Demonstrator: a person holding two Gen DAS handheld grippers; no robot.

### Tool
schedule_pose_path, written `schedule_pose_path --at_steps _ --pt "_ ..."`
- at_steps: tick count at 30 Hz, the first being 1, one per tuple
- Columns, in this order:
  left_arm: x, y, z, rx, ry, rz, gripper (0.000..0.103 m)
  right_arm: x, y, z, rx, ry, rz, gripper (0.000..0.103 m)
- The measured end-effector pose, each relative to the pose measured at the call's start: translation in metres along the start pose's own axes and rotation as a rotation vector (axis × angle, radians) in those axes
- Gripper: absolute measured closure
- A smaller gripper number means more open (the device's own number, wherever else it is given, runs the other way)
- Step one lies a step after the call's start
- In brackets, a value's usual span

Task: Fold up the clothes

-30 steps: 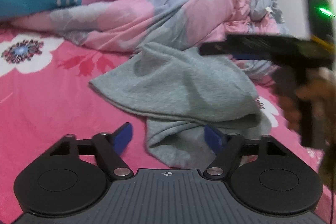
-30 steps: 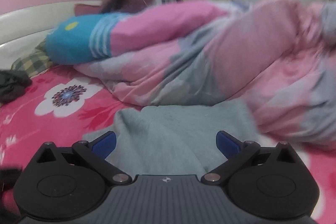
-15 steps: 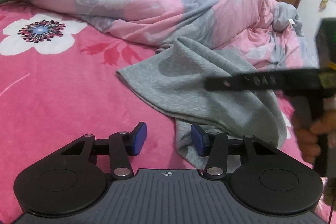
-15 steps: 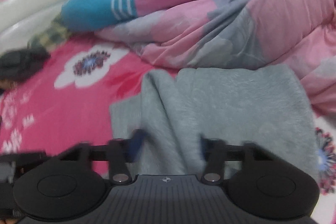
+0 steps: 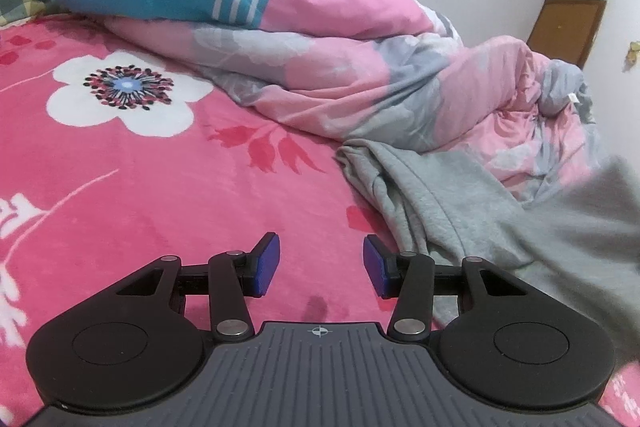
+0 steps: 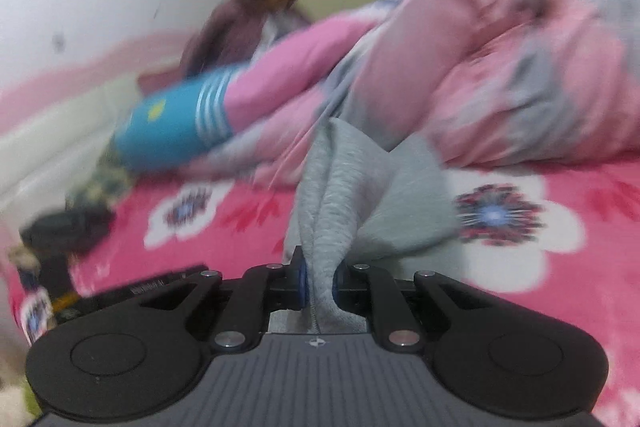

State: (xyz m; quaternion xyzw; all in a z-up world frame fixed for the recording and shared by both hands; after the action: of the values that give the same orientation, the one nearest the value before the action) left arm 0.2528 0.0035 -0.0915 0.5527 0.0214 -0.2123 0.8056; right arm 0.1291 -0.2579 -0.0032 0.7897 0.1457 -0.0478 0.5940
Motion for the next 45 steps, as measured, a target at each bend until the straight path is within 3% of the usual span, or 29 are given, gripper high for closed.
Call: schedule_pose_path --at_steps 4,7,10,12,14,15,19,21,23,24,28,32,34,38,40,42,44,45 --pt "-0.001 -0.004 0.008 0.02 -0.021 -0.007 0.056 -0.074 0.022 0.027 0.078 -0.061 0.133 0.092" --pt "-0.002 -0.01 0.013 0.034 -0.041 -0.02 0.056 -0.116 0.019 0.058 0.158 -0.133 0.187 0.092" --pt "-0.005 -0.015 0.02 0.045 -0.071 -0.04 0.056 -0.132 -0.004 0.102 0.293 -0.245 0.171 0.091" --pt "-0.007 -0.02 0.026 0.056 -0.101 -0.056 0.055 -0.13 -0.03 0.133 0.398 -0.314 0.095 0.089" --pt "-0.008 -0.023 0.032 0.071 -0.123 -0.065 0.052 -0.127 -0.054 0.158 0.47 -0.395 -0.001 0.073" --pt "-0.006 -0.025 0.033 0.072 -0.124 -0.073 0.051 -0.128 -0.064 0.17 0.507 -0.447 -0.037 0.071" --pt "0.002 -0.03 0.034 0.063 -0.118 -0.107 0.045 -0.145 -0.06 0.188 0.537 -0.507 0.036 0.054" --pt "0.006 -0.033 0.035 0.058 -0.115 -0.124 0.045 -0.138 -0.043 0.185 0.472 -0.503 0.055 0.052" --pt "0.01 -0.036 0.036 0.054 -0.112 -0.141 0.045 -0.114 -0.027 0.169 0.357 -0.474 0.037 0.047" --pt "0.012 -0.038 0.036 0.052 -0.11 -0.15 0.045 -0.096 -0.019 0.154 0.281 -0.44 0.023 0.04" --pt "0.018 -0.04 0.033 0.028 -0.102 -0.175 0.046 0.0 0.001 0.072 -0.059 -0.221 -0.048 0.016" --pt "0.018 -0.041 0.033 0.039 -0.1 -0.175 0.046 0.101 -0.008 -0.002 -0.323 -0.065 -0.108 0.007" --pt "0.018 -0.042 0.035 0.06 -0.099 -0.174 0.045 0.158 -0.016 -0.027 -0.429 -0.027 -0.143 0.006" --pt "0.019 -0.043 0.039 0.089 -0.102 -0.172 0.044 0.241 -0.033 -0.047 -0.566 -0.052 -0.211 0.004" --pt "0.02 -0.044 0.04 0.096 -0.102 -0.171 0.044 0.27 -0.041 -0.039 -0.572 -0.091 -0.264 0.006" --pt "0.02 -0.044 0.04 0.098 -0.102 -0.17 0.044 0.275 -0.045 -0.026 -0.507 -0.082 -0.313 0.026" --pt "0.02 -0.043 0.039 0.091 -0.104 -0.169 0.044 0.266 -0.041 -0.02 -0.449 -0.066 -0.318 0.076" --pt "0.02 -0.042 0.039 0.089 -0.104 -0.168 0.044 0.257 -0.035 -0.019 -0.43 -0.065 -0.304 0.082"
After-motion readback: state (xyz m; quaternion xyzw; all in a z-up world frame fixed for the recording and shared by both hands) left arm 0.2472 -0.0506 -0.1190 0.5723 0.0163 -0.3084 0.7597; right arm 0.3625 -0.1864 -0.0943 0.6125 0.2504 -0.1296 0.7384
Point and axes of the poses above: each gripper's, at about its wrist camera, not at the fingertips, and x roughly the way its jaws point, z to its right, y to its top, the point moved 8 cm from there along x, roughly the way its jaws point, and after that the axes turned 11 degrees about z, right-handed, at the moved point
